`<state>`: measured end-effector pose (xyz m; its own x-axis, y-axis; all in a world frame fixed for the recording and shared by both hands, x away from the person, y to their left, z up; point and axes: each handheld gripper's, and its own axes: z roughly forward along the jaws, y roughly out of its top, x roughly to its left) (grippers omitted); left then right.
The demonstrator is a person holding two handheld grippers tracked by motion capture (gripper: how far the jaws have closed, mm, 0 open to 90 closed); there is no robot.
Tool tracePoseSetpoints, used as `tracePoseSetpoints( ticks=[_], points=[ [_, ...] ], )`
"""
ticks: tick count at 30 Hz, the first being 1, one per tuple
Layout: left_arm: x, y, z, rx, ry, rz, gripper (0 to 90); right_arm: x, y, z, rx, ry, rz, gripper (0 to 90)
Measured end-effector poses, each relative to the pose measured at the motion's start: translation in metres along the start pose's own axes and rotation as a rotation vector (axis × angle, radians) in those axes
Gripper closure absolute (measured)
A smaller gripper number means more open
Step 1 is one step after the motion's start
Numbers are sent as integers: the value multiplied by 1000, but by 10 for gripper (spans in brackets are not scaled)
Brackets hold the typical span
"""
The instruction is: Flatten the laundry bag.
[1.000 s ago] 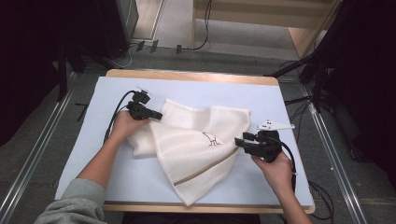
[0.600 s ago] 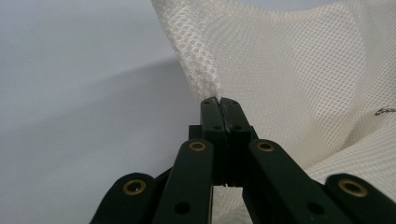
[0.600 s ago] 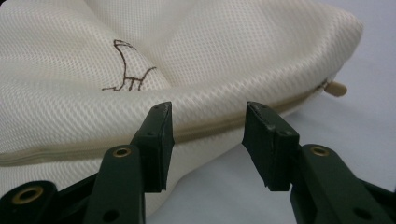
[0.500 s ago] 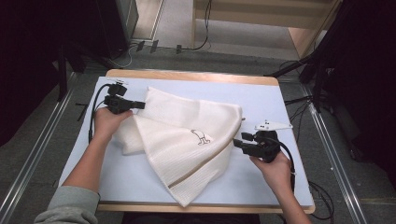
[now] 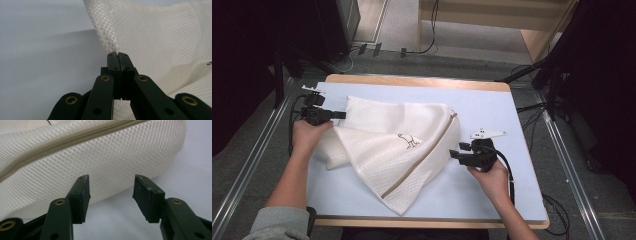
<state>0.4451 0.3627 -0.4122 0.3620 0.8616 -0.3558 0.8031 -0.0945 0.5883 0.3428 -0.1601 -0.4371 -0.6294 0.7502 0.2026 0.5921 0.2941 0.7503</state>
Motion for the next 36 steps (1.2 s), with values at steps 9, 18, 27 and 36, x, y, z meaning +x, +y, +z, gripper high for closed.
tracePoseSetpoints(
  ticks=[9, 18, 27, 36],
  points=[
    [2, -8, -3, 17, -6, -1, 898, 9, 5, 41, 11, -24, -77, 379],
    [3, -13, -3, 27, -11, -2, 894, 19, 1, 77, 23, -52, -131, 563],
    [2, -13, -4, 26, -20, -6, 893, 23, 5, 79, 38, -8, -120, 900],
    [1, -12, -7, 31, -46, -11, 896, -12, 22, 45, 42, -58, -67, 900]
  ],
)
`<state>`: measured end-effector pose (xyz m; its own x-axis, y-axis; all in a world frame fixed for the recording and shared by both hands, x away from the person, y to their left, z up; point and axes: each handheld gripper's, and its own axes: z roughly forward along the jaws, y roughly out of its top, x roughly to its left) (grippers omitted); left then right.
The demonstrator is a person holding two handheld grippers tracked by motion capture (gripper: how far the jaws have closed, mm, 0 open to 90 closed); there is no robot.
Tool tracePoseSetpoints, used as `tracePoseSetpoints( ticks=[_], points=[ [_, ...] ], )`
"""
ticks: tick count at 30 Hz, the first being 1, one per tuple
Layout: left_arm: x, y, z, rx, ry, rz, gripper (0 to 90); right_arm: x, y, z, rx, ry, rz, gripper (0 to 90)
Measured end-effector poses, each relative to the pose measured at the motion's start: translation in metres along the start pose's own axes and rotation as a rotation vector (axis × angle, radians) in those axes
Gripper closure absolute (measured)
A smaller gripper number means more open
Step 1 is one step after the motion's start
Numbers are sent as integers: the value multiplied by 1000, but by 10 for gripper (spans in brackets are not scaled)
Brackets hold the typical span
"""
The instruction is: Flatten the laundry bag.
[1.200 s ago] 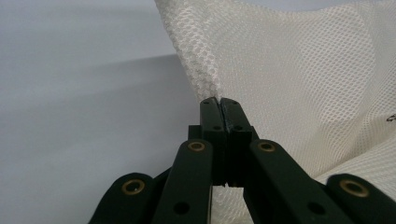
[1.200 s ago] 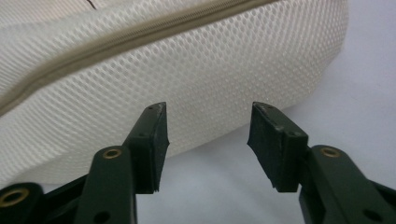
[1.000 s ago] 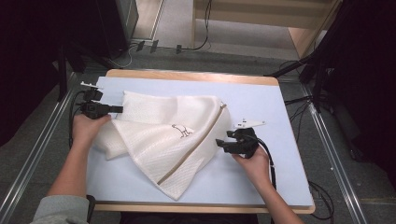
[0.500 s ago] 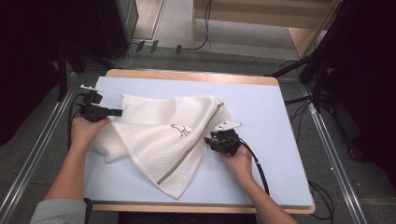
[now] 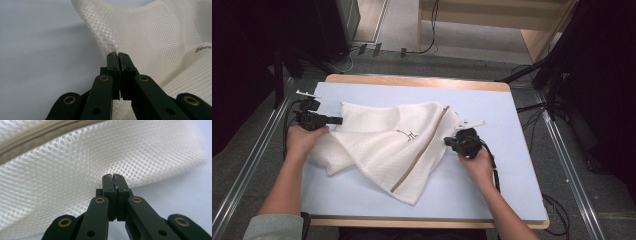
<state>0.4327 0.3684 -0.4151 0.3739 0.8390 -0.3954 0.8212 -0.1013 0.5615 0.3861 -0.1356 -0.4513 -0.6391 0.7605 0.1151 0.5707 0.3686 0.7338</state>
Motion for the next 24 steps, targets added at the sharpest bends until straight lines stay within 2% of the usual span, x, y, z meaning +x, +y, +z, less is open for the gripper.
tracePoseSetpoints(
  ticks=[3, 6, 8, 9, 10, 11, 14, 16, 18, 20, 21, 22, 24],
  points=[
    [-5, 2, -1, -10, -14, 7, 896, -22, 1, -16, -5, -30, 29, 900],
    [-16, 8, -3, -18, -29, 43, 896, -44, -2, -29, -28, -54, 71, 900],
    [-19, 11, -4, -21, -39, 52, 896, -57, -4, -35, -24, -69, 90, 900],
    [-19, 11, -4, -21, -39, 52, 896, -57, -4, -35, -24, -69, 90, 900],
    [-22, 14, -3, -20, -54, 54, 896, -69, -6, -40, -26, -73, 108, 900],
    [-23, 15, -2, -22, -52, 62, 896, -74, -6, -43, -24, -81, 114, 900],
    [-23, 17, -1, -26, -64, 59, 897, -84, -8, -45, -19, -90, 121, 900],
    [-18, 18, 0, -65, -52, 46, 897, -96, -12, -46, -8, -99, 156, 900],
    [-13, 16, 5, -68, -37, 26, 890, -98, -14, -42, -7, -97, 177, 900],
    [-12, 14, 9, -69, -16, 32, 859, -97, -14, -39, -10, -98, 180, 900],
    [-12, 14, 9, -69, -16, 32, 819, -97, -14, -39, -10, -98, 180, 900],
    [-12, 14, 8, -74, 12, 43, 767, -93, -13, -36, -4, -98, 160, 900],
    [-12, 12, 3, -79, 0, 28, 664, -91, -12, -36, -6, -96, 148, 830]
  ],
)
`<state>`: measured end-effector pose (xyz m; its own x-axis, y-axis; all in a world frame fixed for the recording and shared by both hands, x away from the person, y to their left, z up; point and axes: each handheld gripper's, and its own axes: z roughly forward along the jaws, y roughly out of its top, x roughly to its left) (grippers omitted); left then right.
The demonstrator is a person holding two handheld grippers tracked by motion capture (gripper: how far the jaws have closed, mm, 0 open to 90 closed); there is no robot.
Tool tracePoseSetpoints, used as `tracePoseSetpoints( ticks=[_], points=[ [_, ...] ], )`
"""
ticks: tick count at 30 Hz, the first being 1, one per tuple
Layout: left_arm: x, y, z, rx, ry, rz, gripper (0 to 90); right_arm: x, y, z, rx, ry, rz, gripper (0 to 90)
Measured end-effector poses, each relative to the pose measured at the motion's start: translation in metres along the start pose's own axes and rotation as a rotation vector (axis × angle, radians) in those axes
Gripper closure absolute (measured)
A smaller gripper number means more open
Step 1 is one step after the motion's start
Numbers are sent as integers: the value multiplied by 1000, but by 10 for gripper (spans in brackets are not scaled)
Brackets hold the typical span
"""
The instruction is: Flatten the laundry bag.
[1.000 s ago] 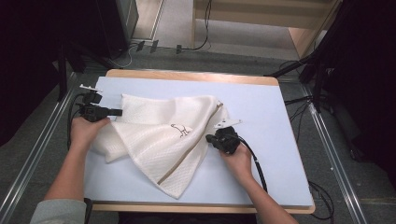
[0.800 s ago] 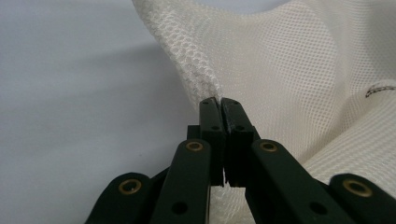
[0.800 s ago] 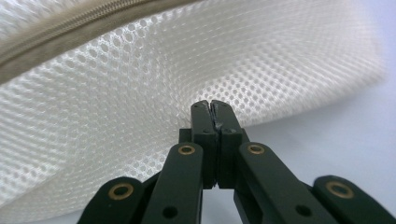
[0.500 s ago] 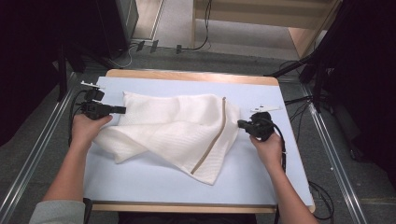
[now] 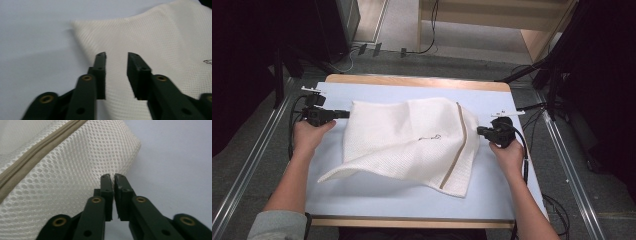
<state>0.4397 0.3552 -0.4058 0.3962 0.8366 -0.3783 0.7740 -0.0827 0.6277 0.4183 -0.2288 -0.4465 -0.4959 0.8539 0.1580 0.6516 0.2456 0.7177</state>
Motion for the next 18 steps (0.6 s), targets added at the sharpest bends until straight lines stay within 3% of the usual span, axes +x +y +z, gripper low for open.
tracePoseSetpoints(
  ticks=[2, 3, 5, 7, 13, 18],
  points=[
    [0, -4, -6, -4, 0, 0, 610, 0, -1, -4, -12, 8, 12, 695],
    [0, -4, -6, -4, 0, 0, 592, 1, -1, -7, -16, 7, 24, 674],
    [-1, -16, -12, 10, -30, -17, 563, 4, -2, -15, -30, 8, 17, 670],
    [-4, -26, -14, 29, -3, -1, 560, 8, -6, -26, -66, 13, 8, 663],
    [-9, -50, -18, 51, 15, 12, 560, 23, -27, -43, -59, 28, -33, 617],
    [-15, -68, -14, 69, -19, -34, 559, 35, -43, -49, -62, 61, -50, 584]
  ],
)
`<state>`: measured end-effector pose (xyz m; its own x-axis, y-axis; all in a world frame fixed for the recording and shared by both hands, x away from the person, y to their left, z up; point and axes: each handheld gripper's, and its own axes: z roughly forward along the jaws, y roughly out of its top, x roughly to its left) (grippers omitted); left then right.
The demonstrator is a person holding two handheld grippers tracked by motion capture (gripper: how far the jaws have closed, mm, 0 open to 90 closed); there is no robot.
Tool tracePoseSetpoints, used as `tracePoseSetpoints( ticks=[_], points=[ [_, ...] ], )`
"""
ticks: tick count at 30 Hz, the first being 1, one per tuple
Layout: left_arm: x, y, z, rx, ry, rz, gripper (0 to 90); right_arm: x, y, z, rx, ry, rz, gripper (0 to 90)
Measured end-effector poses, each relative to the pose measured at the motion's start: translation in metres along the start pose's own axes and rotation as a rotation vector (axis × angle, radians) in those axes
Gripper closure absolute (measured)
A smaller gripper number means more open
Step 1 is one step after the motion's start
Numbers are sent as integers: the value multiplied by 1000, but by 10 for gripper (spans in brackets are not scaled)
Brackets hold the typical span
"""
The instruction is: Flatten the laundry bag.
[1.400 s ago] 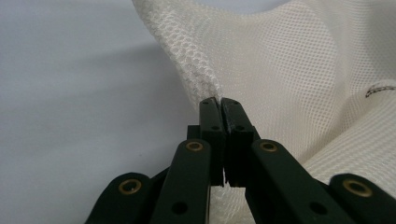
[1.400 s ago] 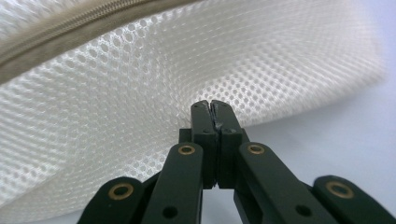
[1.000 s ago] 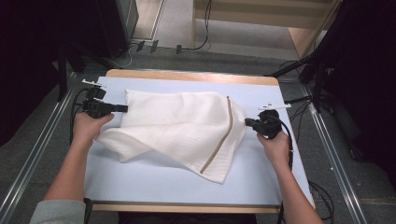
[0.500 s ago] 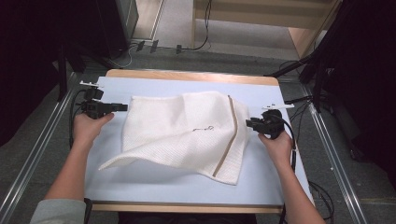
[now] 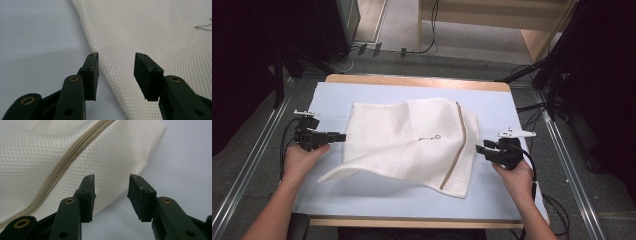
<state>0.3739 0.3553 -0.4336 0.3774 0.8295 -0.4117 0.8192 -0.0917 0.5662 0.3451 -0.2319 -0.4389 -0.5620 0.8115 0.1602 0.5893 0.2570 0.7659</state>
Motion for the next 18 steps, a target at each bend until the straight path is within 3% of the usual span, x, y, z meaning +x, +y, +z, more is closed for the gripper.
tracePoseSetpoints(
  ticks=[5, 6, 8, 11, 13, 15, 18],
  points=[
    [-7, -6, 19, 65, 42, 18, 553, 9, -9, 6, 36, 39, -7, 569],
    [-9, -6, 20, 46, 43, 25, 554, 11, -10, 9, 41, 40, -12, 557],
    [-12, -5, 24, 54, 27, 12, 610, 12, -9, 13, 55, 48, -13, 553],
    [-16, -4, 29, 72, 29, 31, 787, 13, -8, 19, 66, 57, -18, 551],
    [-16, 1, 31, 110, 14, 42, 845, 13, -8, 20, 72, 62, -19, 550],
    [-12, 7, 28, 92, -2, 31, 867, 14, -8, 21, 72, 64, -19, 549],
    [-3, 18, 16, 53, 24, 54, 871, 14, -8, 21, 70, 73, -17, 545]
  ],
)
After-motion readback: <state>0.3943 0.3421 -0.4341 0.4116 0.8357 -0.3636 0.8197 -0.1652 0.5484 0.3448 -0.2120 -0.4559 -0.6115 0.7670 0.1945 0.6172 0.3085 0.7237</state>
